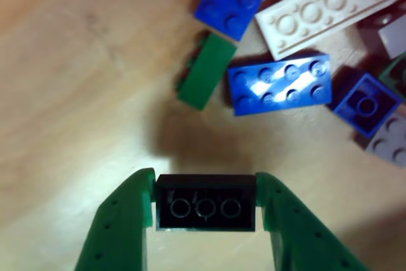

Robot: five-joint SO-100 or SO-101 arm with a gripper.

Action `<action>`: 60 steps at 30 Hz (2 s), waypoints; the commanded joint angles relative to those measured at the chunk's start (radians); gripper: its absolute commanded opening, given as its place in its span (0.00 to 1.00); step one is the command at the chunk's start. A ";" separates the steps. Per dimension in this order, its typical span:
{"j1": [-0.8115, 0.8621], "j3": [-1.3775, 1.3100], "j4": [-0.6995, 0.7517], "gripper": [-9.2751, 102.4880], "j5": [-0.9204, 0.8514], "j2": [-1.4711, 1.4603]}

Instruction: Put all lego bricks in the bin.

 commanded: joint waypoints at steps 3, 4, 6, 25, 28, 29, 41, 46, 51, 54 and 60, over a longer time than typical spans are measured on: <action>-0.120 -0.221 0.505 0.08 0.383 0.531; -0.101 -0.276 0.546 0.08 0.402 0.566; -0.061 -0.373 0.652 0.08 0.354 0.595; 0.856 0.049 0.196 0.08 -0.187 0.532; 0.838 0.080 0.112 0.36 -0.130 0.495; 0.822 0.057 0.130 0.42 -0.109 0.489; 0.121 -0.756 0.523 0.42 0.224 -0.038; 0.117 -0.686 0.456 0.34 0.144 -0.262; 0.167 -0.457 0.307 0.31 0.002 -0.299; 0.216 -0.405 0.261 0.33 -0.063 -0.301; 0.334 -0.314 0.163 0.34 -0.130 -0.261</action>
